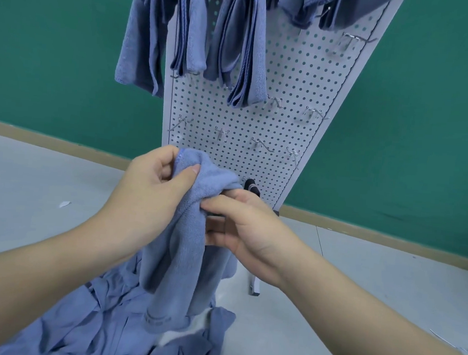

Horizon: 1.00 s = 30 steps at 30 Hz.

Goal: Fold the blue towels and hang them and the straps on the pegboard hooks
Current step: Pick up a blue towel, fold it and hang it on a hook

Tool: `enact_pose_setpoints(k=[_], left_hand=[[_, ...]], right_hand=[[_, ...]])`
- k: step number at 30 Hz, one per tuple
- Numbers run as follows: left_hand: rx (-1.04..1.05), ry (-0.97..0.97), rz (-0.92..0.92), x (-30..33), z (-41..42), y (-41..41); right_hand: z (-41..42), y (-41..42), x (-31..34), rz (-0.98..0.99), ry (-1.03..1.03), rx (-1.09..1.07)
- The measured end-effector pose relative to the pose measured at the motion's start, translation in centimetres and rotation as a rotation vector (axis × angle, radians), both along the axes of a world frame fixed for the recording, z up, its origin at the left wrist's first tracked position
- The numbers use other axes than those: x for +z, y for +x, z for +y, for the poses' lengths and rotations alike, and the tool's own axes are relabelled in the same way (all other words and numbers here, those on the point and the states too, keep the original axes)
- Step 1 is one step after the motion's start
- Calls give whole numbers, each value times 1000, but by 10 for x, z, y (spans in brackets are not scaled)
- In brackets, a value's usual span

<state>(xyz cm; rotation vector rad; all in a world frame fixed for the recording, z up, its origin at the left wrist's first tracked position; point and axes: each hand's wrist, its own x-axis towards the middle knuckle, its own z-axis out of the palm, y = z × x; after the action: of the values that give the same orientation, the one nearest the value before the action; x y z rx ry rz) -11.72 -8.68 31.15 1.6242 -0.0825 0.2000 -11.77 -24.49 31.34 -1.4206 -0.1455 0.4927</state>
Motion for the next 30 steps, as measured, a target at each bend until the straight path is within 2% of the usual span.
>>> enact_pose_setpoints(k=[12, 19, 24, 30], left_hand=[[21, -69, 3, 5, 1, 4], [26, 59, 1, 5, 9, 12], [104, 118, 4, -3, 10, 19], [177, 11, 7, -6, 18, 27]], right_hand=[[-1, 3, -3, 27, 1, 8], [-10, 8, 1, 21, 15, -31], [-9, 12, 0, 39, 23, -43], [-10, 15, 1, 35, 23, -60]])
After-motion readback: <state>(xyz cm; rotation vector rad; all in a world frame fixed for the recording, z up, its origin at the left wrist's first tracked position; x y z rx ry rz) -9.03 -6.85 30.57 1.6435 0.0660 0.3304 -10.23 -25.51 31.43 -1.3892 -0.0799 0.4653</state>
